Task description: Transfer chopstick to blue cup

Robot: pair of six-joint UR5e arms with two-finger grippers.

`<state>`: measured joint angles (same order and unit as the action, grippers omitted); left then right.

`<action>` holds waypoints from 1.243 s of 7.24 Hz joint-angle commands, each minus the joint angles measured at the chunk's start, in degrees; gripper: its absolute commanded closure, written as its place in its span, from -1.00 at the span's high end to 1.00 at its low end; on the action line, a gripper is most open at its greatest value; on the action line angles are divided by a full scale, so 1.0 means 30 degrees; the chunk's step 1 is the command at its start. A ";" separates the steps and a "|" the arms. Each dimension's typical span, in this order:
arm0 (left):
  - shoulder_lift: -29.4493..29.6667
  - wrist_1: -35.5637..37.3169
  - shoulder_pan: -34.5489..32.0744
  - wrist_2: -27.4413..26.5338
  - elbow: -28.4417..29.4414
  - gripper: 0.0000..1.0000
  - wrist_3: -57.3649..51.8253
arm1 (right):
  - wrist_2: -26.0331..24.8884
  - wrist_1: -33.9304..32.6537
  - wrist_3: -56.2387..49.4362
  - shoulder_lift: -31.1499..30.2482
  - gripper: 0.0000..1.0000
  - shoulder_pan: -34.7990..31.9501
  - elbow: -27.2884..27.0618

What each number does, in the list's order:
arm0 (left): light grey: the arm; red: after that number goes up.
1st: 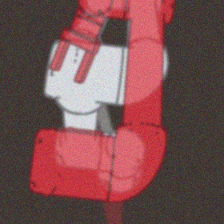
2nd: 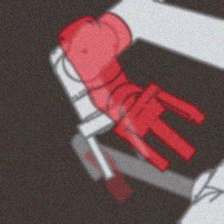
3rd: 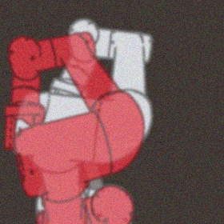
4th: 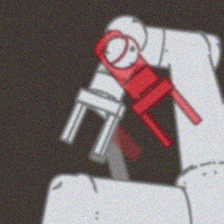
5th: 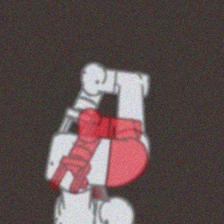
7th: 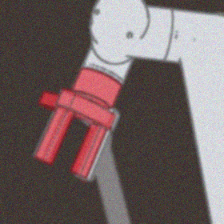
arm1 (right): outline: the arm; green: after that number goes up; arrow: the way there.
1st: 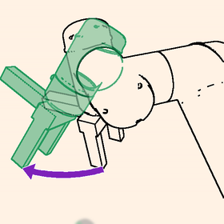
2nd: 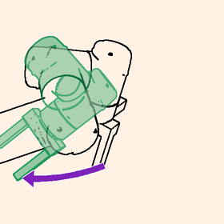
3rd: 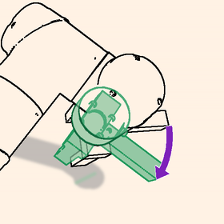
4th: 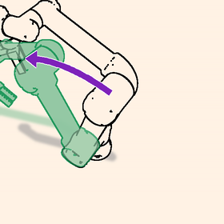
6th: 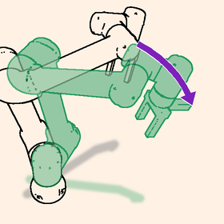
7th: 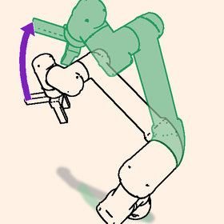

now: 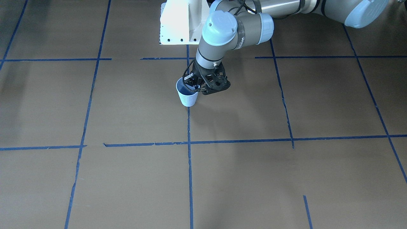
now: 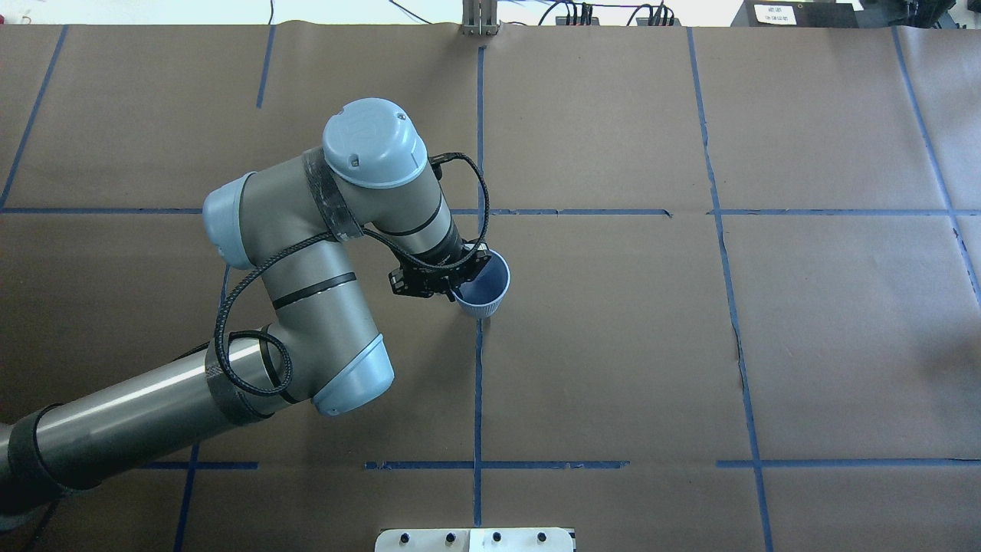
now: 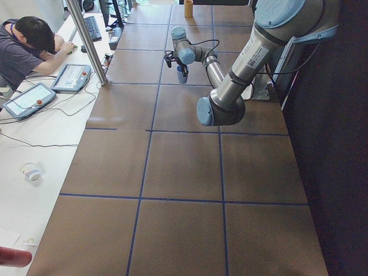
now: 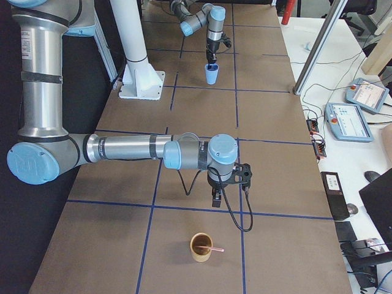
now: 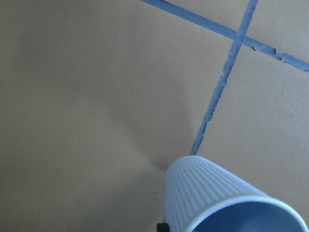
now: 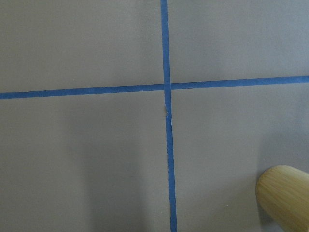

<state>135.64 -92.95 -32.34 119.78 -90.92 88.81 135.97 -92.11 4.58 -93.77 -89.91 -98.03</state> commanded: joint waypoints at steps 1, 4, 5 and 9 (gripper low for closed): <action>-0.0037 -0.0508 0.0145 -0.0113 0.0131 -0.75 0.0016 | 0.0001 -0.0001 -0.0004 0.0025 1.00 0.0000 0.0011; -0.0096 -0.0951 0.0145 -0.0113 0.0423 0.00 0.0045 | -0.0029 -0.0001 -0.0033 0.0025 1.00 0.0000 0.0041; -0.0299 -0.1299 0.0145 -0.0287 0.0424 0.99 0.0016 | -0.0029 -0.0001 -0.0033 0.0054 1.00 0.0000 0.0041; -0.0828 -0.1920 -0.0378 -0.0203 -0.0478 1.00 0.0075 | -0.0058 0.0028 -0.0033 0.0083 1.00 0.0030 0.0041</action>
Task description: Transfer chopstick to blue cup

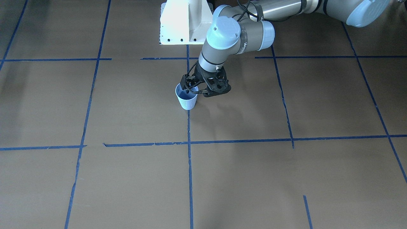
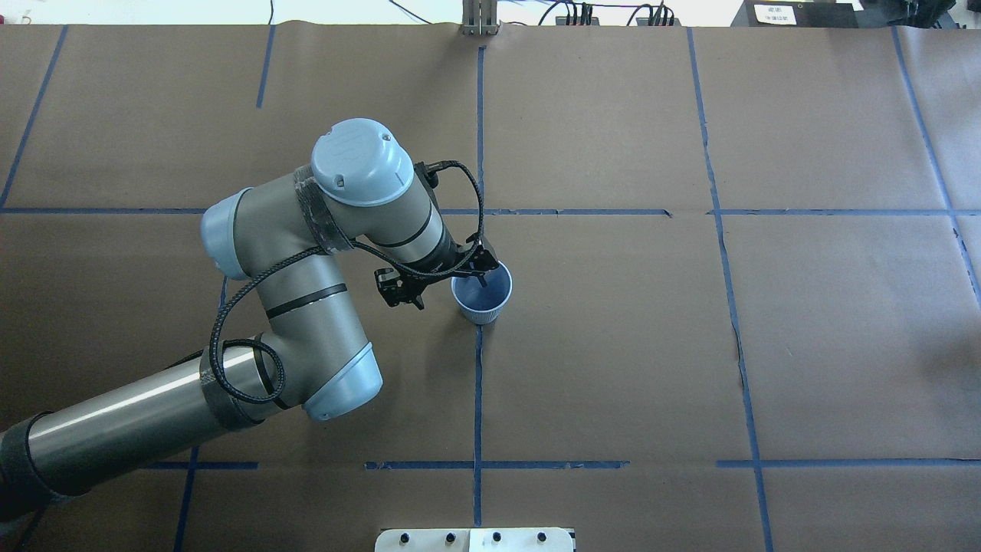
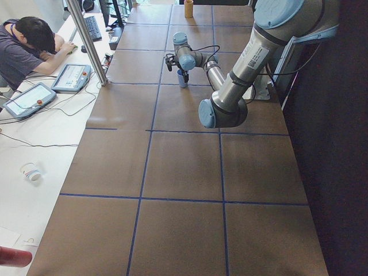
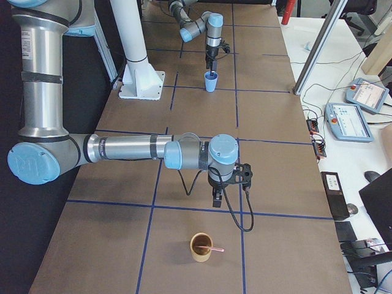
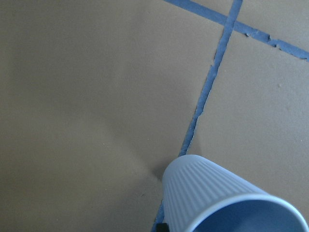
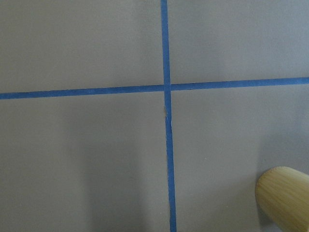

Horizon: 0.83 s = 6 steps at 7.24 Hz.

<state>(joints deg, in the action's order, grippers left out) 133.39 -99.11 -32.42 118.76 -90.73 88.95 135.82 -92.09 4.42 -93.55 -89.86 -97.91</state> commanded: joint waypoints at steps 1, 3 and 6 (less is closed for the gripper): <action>-0.0659 0.1500 -0.1079 0.0748 -0.2057 1.00 -0.0059 | -0.0011 -0.0006 0.0020 0.0011 1.00 0.0013 0.0000; -0.2443 0.5100 -0.1875 0.1369 -0.6855 1.00 -0.0205 | 0.0164 -0.0006 0.0166 0.0040 1.00 0.0013 -0.0204; -0.4116 0.7158 -0.4036 0.1457 -0.9332 1.00 -0.0786 | 0.0517 0.0458 0.0167 -0.0306 1.00 -0.0016 0.0029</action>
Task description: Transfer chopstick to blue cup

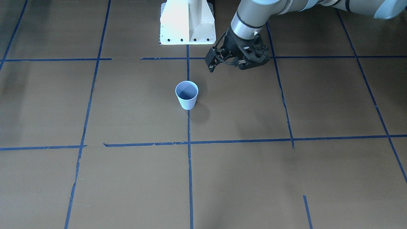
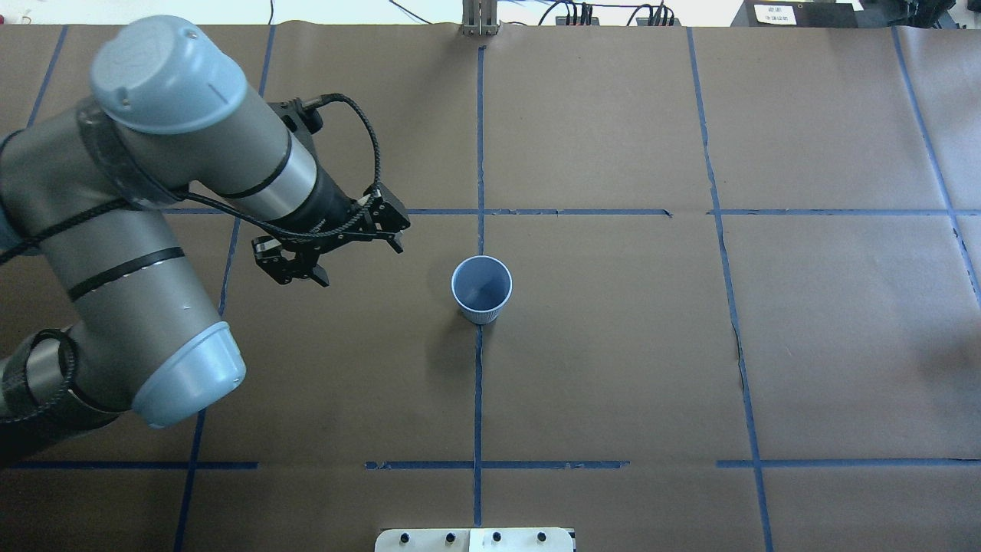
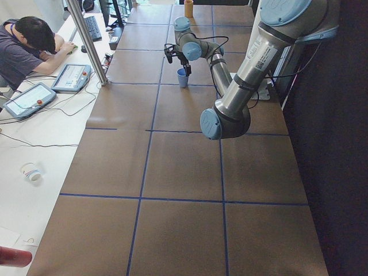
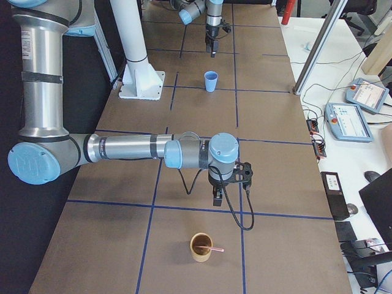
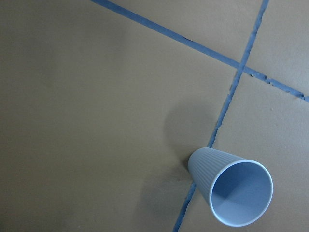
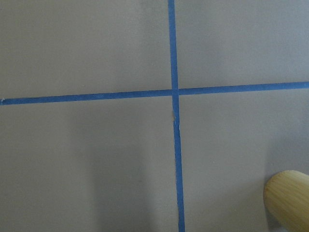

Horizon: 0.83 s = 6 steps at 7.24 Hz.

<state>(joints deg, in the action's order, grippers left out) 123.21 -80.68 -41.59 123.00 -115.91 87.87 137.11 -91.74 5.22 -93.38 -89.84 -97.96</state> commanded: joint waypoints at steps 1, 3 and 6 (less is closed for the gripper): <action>-0.0902 0.3373 -0.1338 0.0016 -0.2247 1.00 -0.3131 | 0.0060 0.1767 -0.0739 -0.1237 1.00 -0.0286 0.0306; -0.1166 0.6552 -0.3177 0.0015 -0.3547 1.00 -0.7036 | 0.0031 0.3563 -0.0950 -0.2063 1.00 -0.2009 0.1155; -0.2860 0.6766 -0.5291 0.0016 -0.3404 1.00 -1.0939 | -0.0404 0.3685 -0.0805 -0.1339 1.00 -0.3540 0.3521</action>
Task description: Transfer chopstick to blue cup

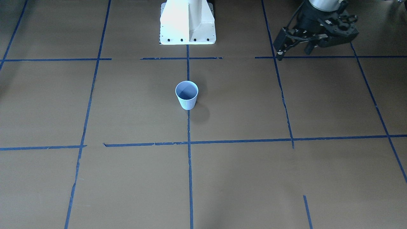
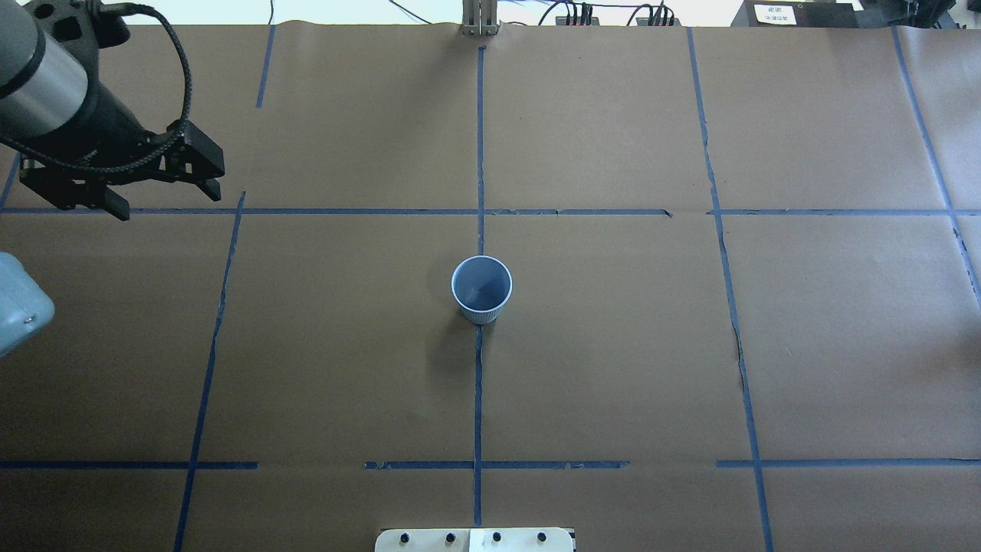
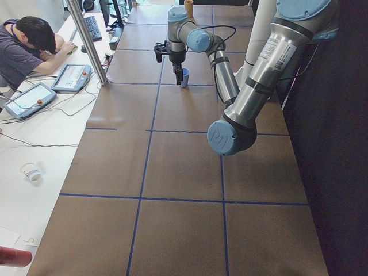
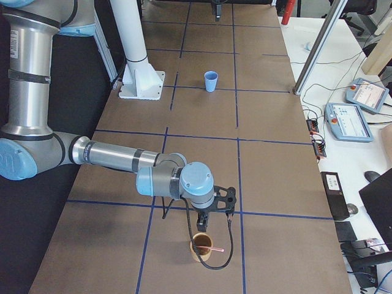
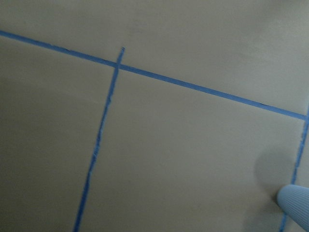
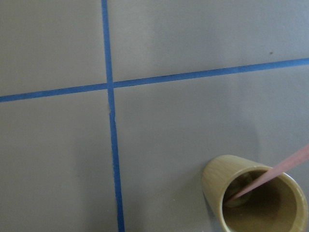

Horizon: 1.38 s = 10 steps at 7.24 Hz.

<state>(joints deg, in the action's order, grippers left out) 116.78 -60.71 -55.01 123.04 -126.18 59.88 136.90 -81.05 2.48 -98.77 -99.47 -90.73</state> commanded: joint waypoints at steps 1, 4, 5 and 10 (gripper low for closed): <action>-0.1390 0.0108 -0.1636 0.0059 -0.0066 1.00 -0.2636 | -0.1500 0.0210 0.0138 0.1189 1.00 -0.0445 0.1818; -0.1866 0.0108 -0.2641 0.0675 0.0108 1.00 -0.4140 | -0.2566 0.5671 0.1680 0.1489 0.99 -0.0943 0.4953; -0.1866 0.0108 -0.2641 0.0704 0.0108 1.00 -0.4140 | -0.2537 0.6298 0.2300 0.1489 0.99 -0.0915 0.5250; -0.1953 0.0108 -0.2641 0.0733 0.0138 1.00 -0.4111 | -0.2245 0.9615 0.2803 0.1460 0.42 -0.0915 0.7100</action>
<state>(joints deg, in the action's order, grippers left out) 111.10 -60.38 -62.93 125.24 -125.77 47.48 129.76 -52.70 10.24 -94.43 -102.22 -69.32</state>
